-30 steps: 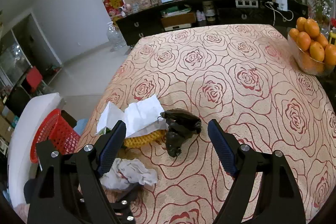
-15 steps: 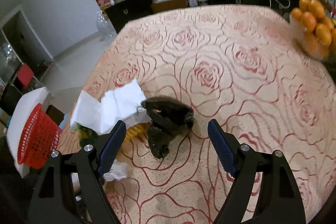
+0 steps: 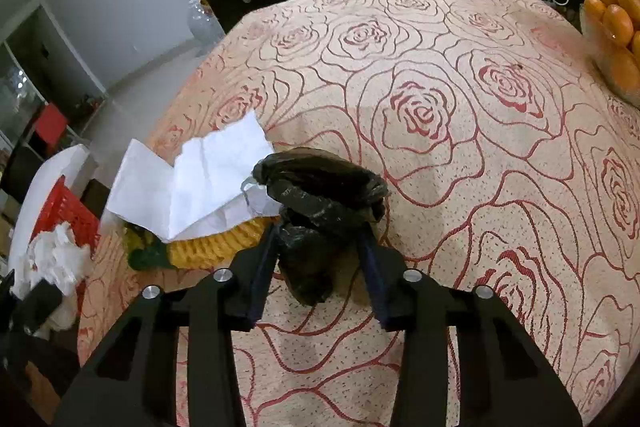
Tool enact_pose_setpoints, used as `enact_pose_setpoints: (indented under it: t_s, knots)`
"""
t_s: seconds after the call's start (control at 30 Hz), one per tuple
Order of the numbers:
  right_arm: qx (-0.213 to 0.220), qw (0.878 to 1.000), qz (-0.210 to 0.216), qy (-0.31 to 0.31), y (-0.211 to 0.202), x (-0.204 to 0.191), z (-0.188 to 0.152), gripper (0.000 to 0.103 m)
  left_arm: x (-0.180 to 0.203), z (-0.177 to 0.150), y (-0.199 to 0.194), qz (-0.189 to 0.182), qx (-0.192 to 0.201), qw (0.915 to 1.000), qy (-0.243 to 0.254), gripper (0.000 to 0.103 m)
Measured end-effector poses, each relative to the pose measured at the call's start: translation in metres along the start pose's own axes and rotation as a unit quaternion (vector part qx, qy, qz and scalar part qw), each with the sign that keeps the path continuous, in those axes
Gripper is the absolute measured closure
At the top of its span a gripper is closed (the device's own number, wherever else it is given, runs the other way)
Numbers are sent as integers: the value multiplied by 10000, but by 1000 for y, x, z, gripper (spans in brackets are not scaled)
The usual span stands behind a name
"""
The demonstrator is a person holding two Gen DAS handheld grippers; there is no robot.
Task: Collect trash
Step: 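Carry mesh cloth and black bag over the red basket and open both tools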
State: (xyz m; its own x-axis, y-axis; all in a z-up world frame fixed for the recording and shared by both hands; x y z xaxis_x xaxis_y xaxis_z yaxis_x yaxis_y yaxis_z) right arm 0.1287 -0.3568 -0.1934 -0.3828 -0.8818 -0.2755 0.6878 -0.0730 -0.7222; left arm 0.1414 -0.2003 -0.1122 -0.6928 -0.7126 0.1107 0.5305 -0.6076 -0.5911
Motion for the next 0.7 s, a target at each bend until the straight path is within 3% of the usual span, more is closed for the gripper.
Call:
enact_pose_setpoints:
  t_s: [0.37,0.7]
  knots:
    - [631,9973,-131,-347,-43,-21,21,67,-44,22,-37,488,531,9970,-266,66]
    - [960,9916,353,-796,-72,-80,31,67,-97,31,-65,1196,760,9873,-716,66]
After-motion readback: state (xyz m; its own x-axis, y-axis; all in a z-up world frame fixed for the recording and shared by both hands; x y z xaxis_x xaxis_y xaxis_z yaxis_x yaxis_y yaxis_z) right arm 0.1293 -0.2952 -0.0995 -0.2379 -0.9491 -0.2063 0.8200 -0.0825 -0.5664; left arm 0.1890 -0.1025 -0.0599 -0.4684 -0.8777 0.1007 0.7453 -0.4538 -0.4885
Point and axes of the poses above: each gripper's, at about its wrist camera, not at the fingertips, and y roughly the way its jaws point, x to its right, z to its top, the point moved 9 cm from there along y, roughly the way its jaws point, and after that the axes turned 5 degrees about x, right-handed, at the moved point
